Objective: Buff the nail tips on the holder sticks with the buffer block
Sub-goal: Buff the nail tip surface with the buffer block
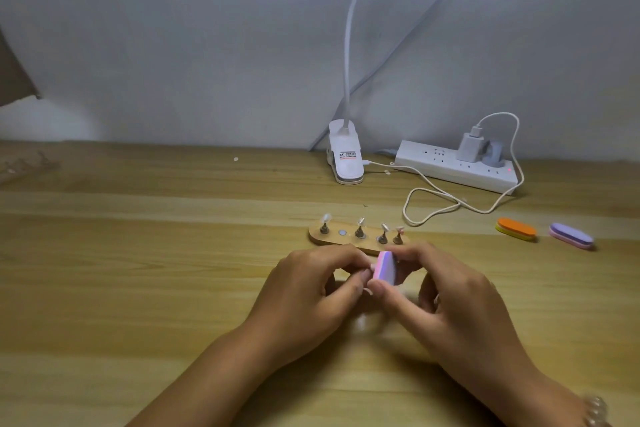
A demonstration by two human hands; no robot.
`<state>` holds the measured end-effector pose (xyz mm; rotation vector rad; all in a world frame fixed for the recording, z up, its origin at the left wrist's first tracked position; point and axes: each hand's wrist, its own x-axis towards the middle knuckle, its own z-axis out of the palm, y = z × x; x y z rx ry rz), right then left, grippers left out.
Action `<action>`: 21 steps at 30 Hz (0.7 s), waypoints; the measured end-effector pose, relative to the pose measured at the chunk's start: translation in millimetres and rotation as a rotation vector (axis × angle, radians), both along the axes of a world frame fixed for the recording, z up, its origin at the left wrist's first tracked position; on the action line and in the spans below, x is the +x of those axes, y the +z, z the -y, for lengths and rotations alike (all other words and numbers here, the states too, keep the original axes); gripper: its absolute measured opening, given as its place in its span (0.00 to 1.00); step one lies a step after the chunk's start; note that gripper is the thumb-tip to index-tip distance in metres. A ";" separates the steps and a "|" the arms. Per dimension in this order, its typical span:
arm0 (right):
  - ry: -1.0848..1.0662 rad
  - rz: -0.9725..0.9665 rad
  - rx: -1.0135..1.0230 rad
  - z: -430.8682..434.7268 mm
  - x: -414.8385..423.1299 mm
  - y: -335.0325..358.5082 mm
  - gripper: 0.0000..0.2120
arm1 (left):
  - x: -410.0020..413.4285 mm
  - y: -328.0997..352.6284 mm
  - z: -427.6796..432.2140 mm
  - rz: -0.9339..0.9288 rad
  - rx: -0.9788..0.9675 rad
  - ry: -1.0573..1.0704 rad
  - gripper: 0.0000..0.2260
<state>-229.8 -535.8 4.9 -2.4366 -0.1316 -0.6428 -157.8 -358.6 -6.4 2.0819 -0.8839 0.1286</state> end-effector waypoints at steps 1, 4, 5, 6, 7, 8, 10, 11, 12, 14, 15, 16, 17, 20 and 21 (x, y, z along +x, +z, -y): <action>0.027 0.010 -0.039 -2.3 -0.7 -0.1 0.18 | 0.5 -0.3 -0.5 -0.004 -0.008 0.000 0.07; 0.062 0.000 0.038 -1.6 -0.7 0.9 0.17 | 0.8 -0.7 -0.1 -0.001 -0.013 0.003 0.07; 0.043 -0.006 0.089 0.9 0.1 1.2 0.18 | 0.7 -0.7 0.3 0.005 -0.014 0.004 0.06; 0.022 -0.001 0.112 2.8 1.1 1.0 0.19 | 0.5 -0.7 0.3 0.008 -0.014 0.006 0.06; 0.011 0.004 0.091 3.2 1.6 1.1 0.19 | 0.4 -0.4 0.4 0.008 -0.012 0.006 0.06; 0.015 0.006 0.041 1.8 1.0 1.4 0.19 | 0.5 -0.2 0.4 0.007 -0.009 0.004 0.06; 0.065 0.021 -0.039 -2.5 -0.7 -0.2 0.19 | 0.9 0.0 0.3 0.008 -0.010 -0.005 0.08; 0.086 0.016 -0.030 -3.3 -1.1 -1.2 0.19 | 0.9 0.0 0.5 0.008 -0.012 -0.006 0.08; 0.087 0.000 0.012 -2.8 -1.0 -0.5 0.18 | 1.1 -0.1 0.6 0.006 -0.018 -0.003 0.08; 0.041 -0.016 0.144 1.8 1.7 0.5 0.18 | 1.7 -0.8 0.8 -0.009 -0.056 0.004 0.05; 0.012 -0.007 0.215 5.5 3.5 -0.6 0.18 | 2.1 -1.2 0.6 -0.025 -0.079 0.003 0.03; -0.012 -0.001 0.263 8.1 4.7 -0.8 0.17 | 2.4 -1.4 0.3 -0.041 -0.097 0.001 0.02; -0.020 0.008 0.274 8.6 5.1 -0.4 0.17 | 2.7 -1.6 -0.1 -0.051 -0.106 -0.003 0.02; 0.055 0.015 0.090 0.4 1.5 0.1 0.16 | 3.2 -1.6 -0.7 -0.055 -0.092 -0.015 0.04; 0.085 0.010 0.033 -2.3 -0.2 -0.1 0.17 | 3.1 -1.6 -0.6 -0.053 -0.083 -0.018 0.05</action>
